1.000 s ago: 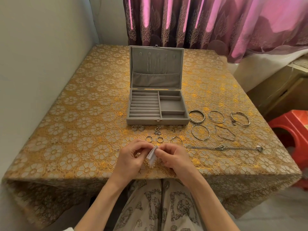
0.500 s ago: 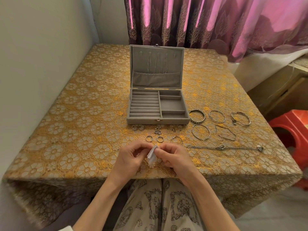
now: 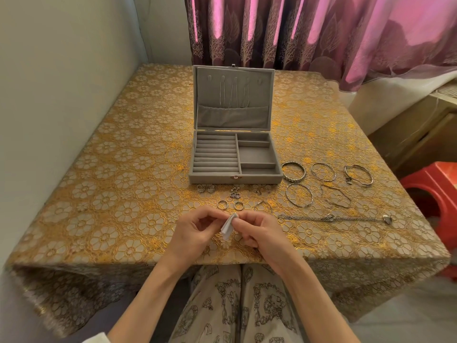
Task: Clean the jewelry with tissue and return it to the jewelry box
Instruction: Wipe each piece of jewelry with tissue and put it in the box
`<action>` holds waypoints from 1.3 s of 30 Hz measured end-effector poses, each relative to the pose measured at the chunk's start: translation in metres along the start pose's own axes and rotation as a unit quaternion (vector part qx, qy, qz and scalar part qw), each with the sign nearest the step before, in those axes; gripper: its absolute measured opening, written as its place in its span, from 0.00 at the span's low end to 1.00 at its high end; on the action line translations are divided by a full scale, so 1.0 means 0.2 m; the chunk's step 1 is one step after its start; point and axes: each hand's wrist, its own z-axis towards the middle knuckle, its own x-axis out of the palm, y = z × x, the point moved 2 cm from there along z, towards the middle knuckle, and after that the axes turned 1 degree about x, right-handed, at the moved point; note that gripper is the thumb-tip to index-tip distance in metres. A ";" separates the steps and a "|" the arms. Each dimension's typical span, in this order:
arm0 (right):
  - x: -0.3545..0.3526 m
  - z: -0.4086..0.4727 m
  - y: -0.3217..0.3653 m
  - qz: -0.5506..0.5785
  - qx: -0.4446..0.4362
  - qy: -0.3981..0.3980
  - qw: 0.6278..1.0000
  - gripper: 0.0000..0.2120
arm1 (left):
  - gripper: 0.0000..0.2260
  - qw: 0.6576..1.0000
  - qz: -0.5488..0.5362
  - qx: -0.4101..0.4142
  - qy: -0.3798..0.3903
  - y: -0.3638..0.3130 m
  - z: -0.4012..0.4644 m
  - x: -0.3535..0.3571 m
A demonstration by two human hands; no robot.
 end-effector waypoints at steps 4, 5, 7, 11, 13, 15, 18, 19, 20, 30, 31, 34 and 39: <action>0.00 0.00 0.00 -0.006 0.004 -0.001 1.000 0.05 | 0.07 0.999 0.026 0.011 0.013 0.00 0.00 0.00; 0.00 0.00 0.00 -0.003 0.004 0.000 1.000 0.05 | 0.07 0.999 0.034 0.007 0.014 0.00 0.00 0.00; -0.01 0.01 0.00 0.003 0.003 0.003 1.000 0.05 | 0.09 0.999 0.036 -0.014 0.010 0.00 0.00 0.00; -0.01 0.00 -0.01 -0.002 0.003 -0.005 1.000 0.05 | 0.08 0.999 0.012 -0.042 0.003 -0.01 0.00 0.00; 0.00 0.00 -0.01 -0.005 0.000 -0.019 1.000 0.04 | 0.07 0.999 0.013 -0.041 -0.001 -0.01 0.00 0.00; 0.00 0.01 -0.02 -0.005 -0.006 -0.034 0.999 0.03 | 0.07 0.999 0.014 -0.047 -0.004 -0.01 0.00 0.00; 0.00 0.01 -0.03 0.000 -0.021 -0.059 0.998 0.03 | 0.06 0.998 0.021 -0.056 -0.012 -0.01 -0.01 0.00; 0.00 0.01 -0.04 0.003 -0.026 -0.065 0.998 0.03 | 0.05 0.998 0.022 -0.057 -0.015 -0.01 -0.01 0.00; 0.00 0.00 -0.04 0.005 -0.029 -0.071 0.997 0.03 | 0.05 0.998 0.024 -0.059 -0.016 -0.01 -0.01 0.00; -0.04 -0.01 -0.06 0.078 -0.043 -0.080 0.993 0.03 | 0.04 0.986 -0.064 -0.121 -0.095 -0.02 -0.02 -0.02; -0.04 -0.01 -0.06 0.077 -0.041 -0.077 0.993 0.03 | 0.05 0.986 -0.063 -0.127 -0.091 -0.02 -0.02 -0.02; -0.04 0.00 -0.06 0.068 -0.041 -0.076 0.994 0.02 | 0.05 0.984 -0.064 -0.140 -0.090 -0.02 -0.01 -0.02; -0.05 0.01 -0.06 0.109 -0.027 -0.065 0.992 0.05 | 0.06 0.986 -0.026 -0.144 -0.079 -0.03 0.02 -0.03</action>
